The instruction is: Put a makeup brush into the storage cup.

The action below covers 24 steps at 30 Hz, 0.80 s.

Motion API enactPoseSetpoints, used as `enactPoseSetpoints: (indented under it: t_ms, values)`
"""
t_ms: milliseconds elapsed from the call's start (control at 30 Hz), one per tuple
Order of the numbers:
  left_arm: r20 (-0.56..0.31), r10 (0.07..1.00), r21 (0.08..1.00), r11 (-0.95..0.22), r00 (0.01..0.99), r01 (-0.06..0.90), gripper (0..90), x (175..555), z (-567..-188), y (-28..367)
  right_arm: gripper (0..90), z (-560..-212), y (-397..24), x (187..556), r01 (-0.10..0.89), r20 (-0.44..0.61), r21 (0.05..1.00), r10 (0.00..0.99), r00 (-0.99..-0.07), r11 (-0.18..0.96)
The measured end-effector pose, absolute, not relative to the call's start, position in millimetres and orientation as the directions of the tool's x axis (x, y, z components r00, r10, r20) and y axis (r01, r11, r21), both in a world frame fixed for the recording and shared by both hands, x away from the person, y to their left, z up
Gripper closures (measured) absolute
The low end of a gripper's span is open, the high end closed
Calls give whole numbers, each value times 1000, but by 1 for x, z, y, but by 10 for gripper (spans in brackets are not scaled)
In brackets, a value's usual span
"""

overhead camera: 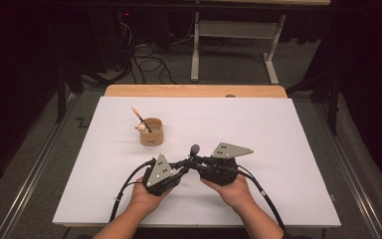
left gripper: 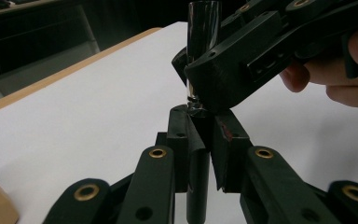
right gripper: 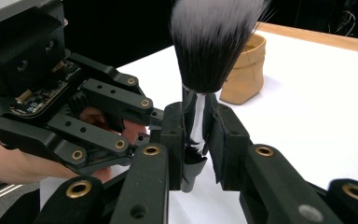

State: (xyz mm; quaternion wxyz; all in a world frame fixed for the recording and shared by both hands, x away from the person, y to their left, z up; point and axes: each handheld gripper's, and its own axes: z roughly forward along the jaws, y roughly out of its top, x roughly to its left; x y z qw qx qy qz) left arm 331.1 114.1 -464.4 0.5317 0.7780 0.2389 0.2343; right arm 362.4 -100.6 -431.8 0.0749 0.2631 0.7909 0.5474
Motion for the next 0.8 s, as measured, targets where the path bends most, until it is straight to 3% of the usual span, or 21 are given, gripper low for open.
enactPoseSetpoints:
  t_ms: [300,800]
  values:
    - [109,620,940,-319,777,122,791,331,-464,114,774,-432,-101,362,340,178,905,498,-848,255]
    - [97,632,940,-313,769,138,791,334,-464,118,628,-428,-106,362,330,188,916,482,-856,229]
